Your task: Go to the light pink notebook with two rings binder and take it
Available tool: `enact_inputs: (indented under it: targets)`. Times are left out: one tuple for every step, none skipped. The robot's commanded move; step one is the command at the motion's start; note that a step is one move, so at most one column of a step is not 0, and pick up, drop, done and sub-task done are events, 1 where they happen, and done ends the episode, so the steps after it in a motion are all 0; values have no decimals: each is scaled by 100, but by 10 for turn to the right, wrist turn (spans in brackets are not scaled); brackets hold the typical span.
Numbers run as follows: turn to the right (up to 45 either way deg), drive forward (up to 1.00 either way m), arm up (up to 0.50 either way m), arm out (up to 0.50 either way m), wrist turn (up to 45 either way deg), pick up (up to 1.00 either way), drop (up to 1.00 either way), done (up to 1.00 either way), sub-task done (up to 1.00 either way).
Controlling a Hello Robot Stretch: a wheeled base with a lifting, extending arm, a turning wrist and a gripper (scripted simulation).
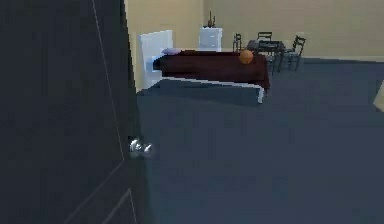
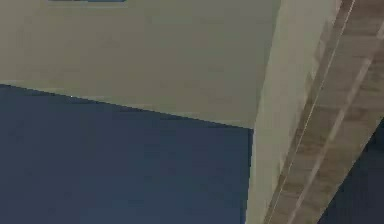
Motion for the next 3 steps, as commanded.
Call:
enact_inputs:
  targets:
    - [300, 0, 0, 0, 0, 0, 0, 0, 0]
    - [0, 100, 0, 0, 0, 0, 0, 0, 0]
    - [0, 100, 0, 0, 0, 0, 0, 0, 0]
